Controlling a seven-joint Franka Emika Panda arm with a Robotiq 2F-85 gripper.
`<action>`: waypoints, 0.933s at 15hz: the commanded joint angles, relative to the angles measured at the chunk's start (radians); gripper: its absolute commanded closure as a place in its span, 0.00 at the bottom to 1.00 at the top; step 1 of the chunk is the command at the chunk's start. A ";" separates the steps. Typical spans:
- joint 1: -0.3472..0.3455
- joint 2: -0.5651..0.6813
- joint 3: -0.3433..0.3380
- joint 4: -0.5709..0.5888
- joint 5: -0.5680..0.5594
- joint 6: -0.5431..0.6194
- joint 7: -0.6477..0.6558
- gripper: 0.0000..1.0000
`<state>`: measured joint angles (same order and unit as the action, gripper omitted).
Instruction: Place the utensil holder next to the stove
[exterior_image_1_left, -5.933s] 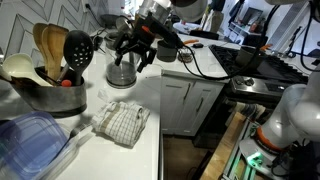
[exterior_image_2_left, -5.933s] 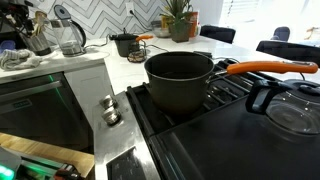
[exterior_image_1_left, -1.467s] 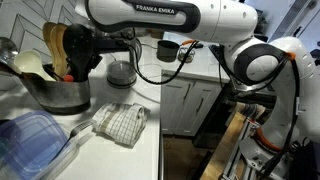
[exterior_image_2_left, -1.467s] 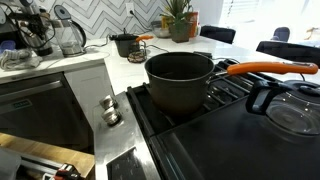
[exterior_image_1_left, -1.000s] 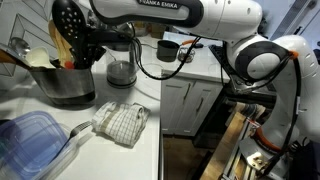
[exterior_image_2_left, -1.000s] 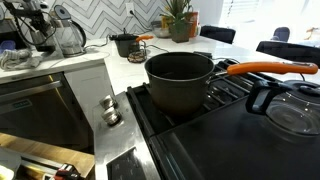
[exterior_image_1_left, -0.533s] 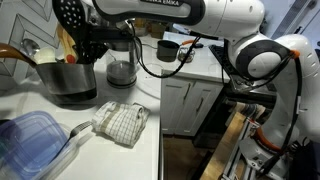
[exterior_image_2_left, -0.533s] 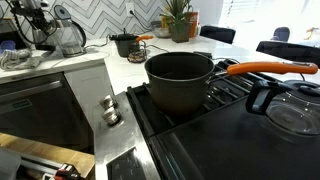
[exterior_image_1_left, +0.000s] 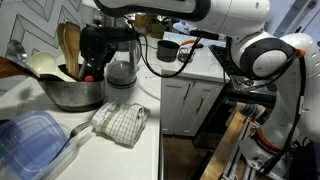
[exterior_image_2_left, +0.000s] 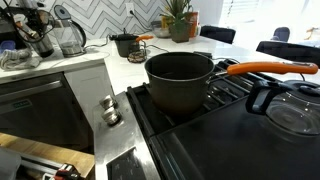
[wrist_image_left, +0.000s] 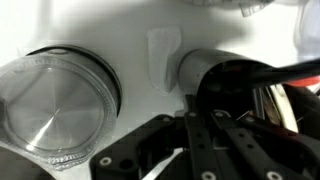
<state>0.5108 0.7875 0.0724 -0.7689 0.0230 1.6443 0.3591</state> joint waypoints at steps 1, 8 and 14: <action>0.015 -0.051 -0.011 -0.040 -0.039 -0.090 -0.035 0.98; -0.010 -0.129 -0.004 -0.104 -0.020 -0.152 -0.036 0.98; -0.043 -0.179 0.005 -0.204 -0.001 -0.123 -0.093 0.98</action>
<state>0.4907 0.6679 0.0685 -0.8706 0.0030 1.5042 0.3050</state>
